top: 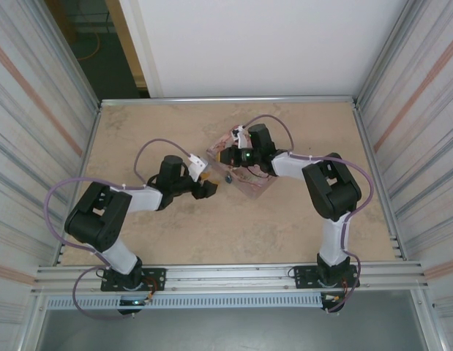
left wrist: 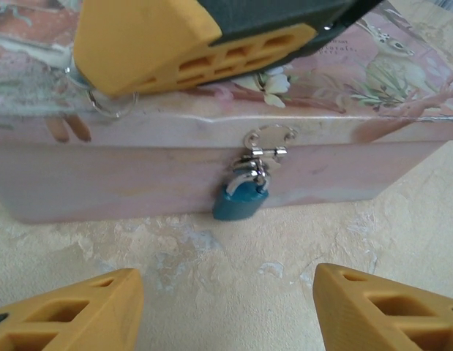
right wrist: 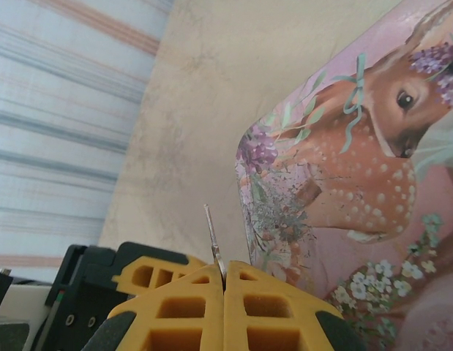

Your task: Unlock the padlock with the key

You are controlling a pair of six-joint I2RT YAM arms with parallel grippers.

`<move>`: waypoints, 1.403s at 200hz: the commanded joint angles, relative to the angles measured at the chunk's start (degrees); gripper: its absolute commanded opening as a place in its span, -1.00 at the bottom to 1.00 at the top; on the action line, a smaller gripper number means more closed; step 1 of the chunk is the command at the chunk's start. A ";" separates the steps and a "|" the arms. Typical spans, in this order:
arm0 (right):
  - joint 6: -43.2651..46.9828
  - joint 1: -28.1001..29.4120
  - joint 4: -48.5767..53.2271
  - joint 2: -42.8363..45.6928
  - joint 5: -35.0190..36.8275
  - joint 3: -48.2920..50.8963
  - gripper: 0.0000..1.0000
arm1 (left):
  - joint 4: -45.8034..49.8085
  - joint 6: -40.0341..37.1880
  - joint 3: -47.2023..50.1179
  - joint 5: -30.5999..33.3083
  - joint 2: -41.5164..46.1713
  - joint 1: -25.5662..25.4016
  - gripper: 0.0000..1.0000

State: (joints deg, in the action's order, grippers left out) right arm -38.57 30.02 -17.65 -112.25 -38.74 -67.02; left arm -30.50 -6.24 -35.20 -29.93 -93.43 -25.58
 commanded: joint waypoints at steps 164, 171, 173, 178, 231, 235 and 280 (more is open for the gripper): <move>2.61 -5.74 9.30 16.08 2.83 14.76 -1.00 | -3.25 0.55 -7.14 9.42 -9.64 -9.51 0.28; 2.70 -5.76 9.43 16.25 2.86 14.98 -1.00 | -3.23 0.44 -7.33 10.02 -9.97 -9.69 0.29; 2.75 -5.76 9.46 16.24 2.81 15.06 -1.00 | -3.24 0.44 -7.34 10.30 -10.03 -9.80 0.29; 2.87 -5.74 9.54 16.26 2.95 15.14 -1.00 | -3.31 0.44 -7.43 10.57 -10.18 -9.91 0.29; 3.67 -5.94 10.53 16.27 3.25 15.33 -1.00 | -2.83 0.94 -9.33 9.19 -12.11 -9.90 0.28; 3.64 -5.93 10.53 16.30 3.29 15.32 -1.00 | -2.89 1.09 -9.38 8.83 -12.25 -9.92 0.28; 3.32 -6.11 10.18 16.39 3.29 15.43 -1.00 | -2.89 2.45 -10.00 7.02 -14.14 -9.91 0.25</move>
State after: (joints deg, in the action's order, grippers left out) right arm -36.71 24.05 -9.96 -97.45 -35.79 -52.84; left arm -34.26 -4.89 -43.72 -21.30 -105.71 -35.33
